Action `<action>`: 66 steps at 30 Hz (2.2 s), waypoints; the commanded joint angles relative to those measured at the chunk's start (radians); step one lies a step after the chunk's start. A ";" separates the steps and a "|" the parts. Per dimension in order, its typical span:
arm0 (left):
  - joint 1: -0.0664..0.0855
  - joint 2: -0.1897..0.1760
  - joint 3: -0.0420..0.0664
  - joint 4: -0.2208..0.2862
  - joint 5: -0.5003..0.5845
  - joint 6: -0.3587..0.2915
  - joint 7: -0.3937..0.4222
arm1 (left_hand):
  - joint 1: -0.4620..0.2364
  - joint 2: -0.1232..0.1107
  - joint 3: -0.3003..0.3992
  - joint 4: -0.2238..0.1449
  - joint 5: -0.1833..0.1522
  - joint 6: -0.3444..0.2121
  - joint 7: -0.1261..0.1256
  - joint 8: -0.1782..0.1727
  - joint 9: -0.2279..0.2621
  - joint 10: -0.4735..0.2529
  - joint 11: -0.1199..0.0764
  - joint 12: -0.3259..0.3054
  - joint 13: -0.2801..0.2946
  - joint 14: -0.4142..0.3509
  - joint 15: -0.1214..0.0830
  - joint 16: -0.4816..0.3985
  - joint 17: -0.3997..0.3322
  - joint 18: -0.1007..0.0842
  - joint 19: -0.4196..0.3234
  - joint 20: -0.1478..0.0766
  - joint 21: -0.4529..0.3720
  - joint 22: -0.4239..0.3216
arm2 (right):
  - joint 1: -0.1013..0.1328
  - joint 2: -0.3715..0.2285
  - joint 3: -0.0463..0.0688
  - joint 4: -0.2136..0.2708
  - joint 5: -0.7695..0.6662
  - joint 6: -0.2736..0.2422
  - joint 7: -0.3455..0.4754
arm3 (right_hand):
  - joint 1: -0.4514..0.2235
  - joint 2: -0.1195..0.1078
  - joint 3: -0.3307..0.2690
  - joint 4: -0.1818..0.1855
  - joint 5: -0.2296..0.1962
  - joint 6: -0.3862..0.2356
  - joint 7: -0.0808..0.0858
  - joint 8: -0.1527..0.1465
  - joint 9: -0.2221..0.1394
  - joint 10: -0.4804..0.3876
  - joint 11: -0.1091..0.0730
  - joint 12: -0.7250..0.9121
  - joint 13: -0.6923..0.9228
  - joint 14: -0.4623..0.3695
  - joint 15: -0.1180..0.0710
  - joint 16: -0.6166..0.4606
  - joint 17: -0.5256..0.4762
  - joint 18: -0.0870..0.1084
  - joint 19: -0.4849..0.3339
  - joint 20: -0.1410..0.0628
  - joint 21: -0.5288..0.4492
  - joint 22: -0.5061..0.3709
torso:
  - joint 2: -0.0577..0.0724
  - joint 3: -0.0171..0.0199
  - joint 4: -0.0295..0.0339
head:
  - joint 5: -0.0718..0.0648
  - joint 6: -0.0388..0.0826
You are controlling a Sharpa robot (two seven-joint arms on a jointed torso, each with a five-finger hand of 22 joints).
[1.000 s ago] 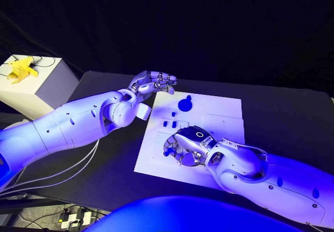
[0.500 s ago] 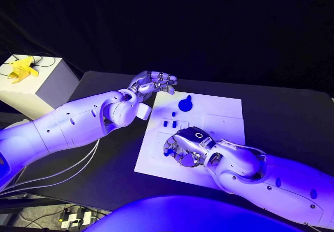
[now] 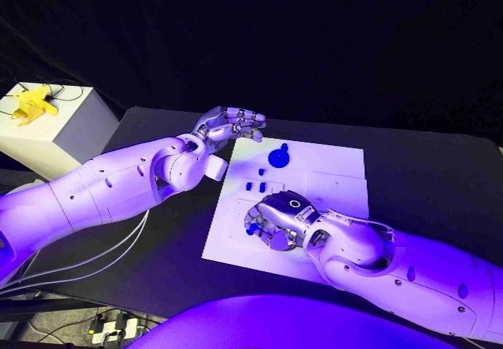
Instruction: Assemble the parts on the task board
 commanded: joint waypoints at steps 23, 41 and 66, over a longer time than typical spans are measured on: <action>0.000 0.001 0.001 0.001 0.003 0.020 0.005 | -0.003 -0.004 0.004 0.001 -0.002 -0.005 -0.001 0.004 0.000 -0.005 -0.001 0.007 0.002 -0.008 -0.003 0.006 0.001 0.013 0.002 0.004 -0.005 -0.002 | -0.005 0.001 -0.006 -0.007 0.002 -0.020 0.019 | -0.095 -0.067 -0.091 0.029 -0.059 -0.099 0.031 -0.069 0.039 -0.142 0.027 -0.083 -0.023 0.001 0.030 -0.041 -0.066 0.016 0.003 0.023 -0.131 0.048 | 0.000 0.0001 -0.0005 | -0.001 0.000; 0.000 0.002 0.001 0.000 0.003 0.019 0.006 | -0.003 -0.004 0.004 0.001 -0.002 -0.005 -0.001 0.004 0.000 -0.005 -0.001 0.007 0.002 -0.008 -0.003 0.006 0.001 0.013 0.002 0.004 -0.005 -0.002 | -0.010 -0.014 -0.006 0.002 0.009 -0.094 0.020 | 0.017 -0.021 -0.384 0.112 -0.040 -0.165 0.036 -0.134 0.015 -0.343 0.054 0.027 -0.044 -0.105 0.056 -0.139 -0.266 0.055 -0.067 0.050 -0.406 -0.071 | -0.001 0.0009 -0.0011 | -0.010 0.000; -0.008 0.004 0.000 -0.014 0.003 0.028 0.014 | -0.002 -0.002 0.004 0.001 -0.002 -0.003 -0.002 0.008 0.001 -0.003 -0.001 0.011 0.002 -0.008 -0.003 0.008 0.002 0.013 0.006 0.004 -0.007 -0.004 | 0.080 -0.308 0.028 0.115 0.655 -0.182 0.174 | 0.170 0.033 -0.522 0.258 0.038 -0.059 0.024 -0.101 -0.018 -0.048 -0.010 0.310 0.022 -0.017 0.000 -0.060 -0.183 0.030 0.008 0.001 -0.243 0.005 | -0.010 0.0009 -0.0062 | -0.091 0.000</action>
